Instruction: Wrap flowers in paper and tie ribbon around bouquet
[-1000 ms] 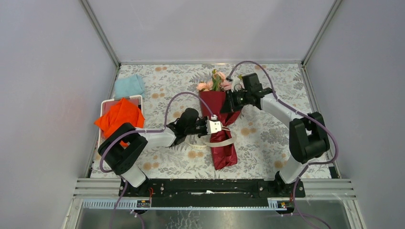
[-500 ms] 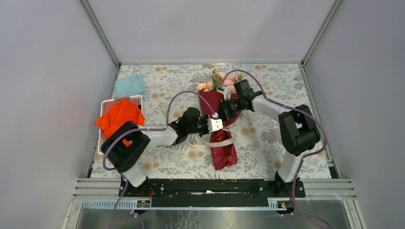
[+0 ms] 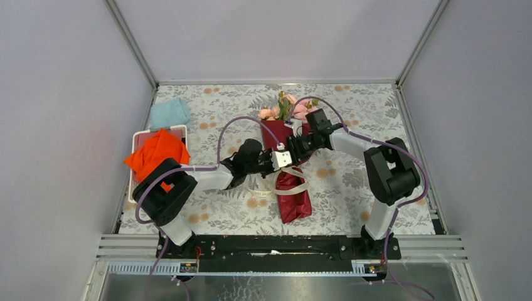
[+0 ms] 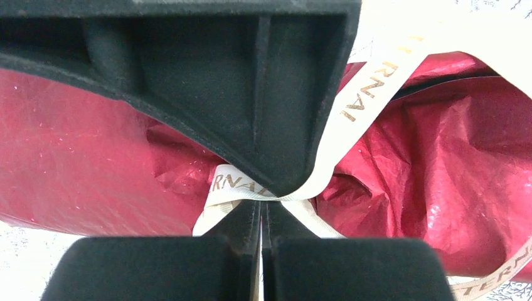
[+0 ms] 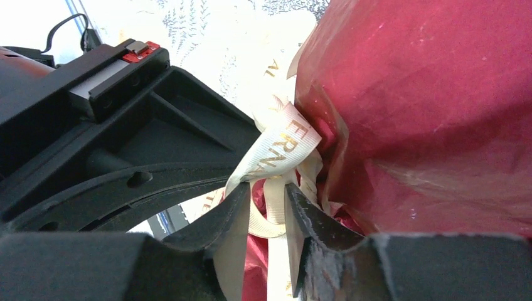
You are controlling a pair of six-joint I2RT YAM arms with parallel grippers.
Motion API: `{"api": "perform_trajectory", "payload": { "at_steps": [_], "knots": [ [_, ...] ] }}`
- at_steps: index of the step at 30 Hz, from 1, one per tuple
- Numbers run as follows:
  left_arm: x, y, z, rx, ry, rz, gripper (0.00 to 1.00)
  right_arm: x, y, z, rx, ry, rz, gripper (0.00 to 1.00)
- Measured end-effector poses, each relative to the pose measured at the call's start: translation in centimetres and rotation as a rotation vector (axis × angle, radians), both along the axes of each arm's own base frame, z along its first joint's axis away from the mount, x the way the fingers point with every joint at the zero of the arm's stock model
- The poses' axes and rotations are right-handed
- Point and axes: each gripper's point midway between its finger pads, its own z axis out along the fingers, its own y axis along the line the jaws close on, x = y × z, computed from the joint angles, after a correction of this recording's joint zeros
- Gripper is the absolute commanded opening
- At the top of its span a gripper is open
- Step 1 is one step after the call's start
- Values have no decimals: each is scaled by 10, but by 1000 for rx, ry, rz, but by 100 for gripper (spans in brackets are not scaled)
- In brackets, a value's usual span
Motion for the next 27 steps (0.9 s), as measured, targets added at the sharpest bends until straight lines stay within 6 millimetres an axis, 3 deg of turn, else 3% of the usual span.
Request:
{"api": "perform_trajectory", "payload": {
  "at_steps": [4, 9, 11, 16, 19, 22, 24, 27],
  "knots": [
    [2, 1, -1, -4, 11, 10, 0, 2, 0, -3, -19, -23, 3, 40],
    [3, 1, 0, -19, 29, 24, 0, 2, 1, -6, -32, -44, 9, 38],
    [3, 1, 2, -31, 39, 27, 0, 2, 3, -6, -31, -50, 15, 32],
    [3, 0, 5, -53, 49, 20, 0, 1, 8, -7, -28, -61, 30, 7],
    [4, 0, 5, -54, 47, 22, 0, 3, 8, -7, -37, -74, 20, 0],
    [4, 0, 6, -58, 46, 18, 0, 6, 5, -5, -52, -96, 4, 0],
    [5, 0, 8, -60, 38, 15, 23, 8, 4, -1, -58, -115, -5, 0],
    [7, 2, 15, -59, -2, -1, 36, 9, 2, 8, -60, -143, -13, 0]
  ]
}}
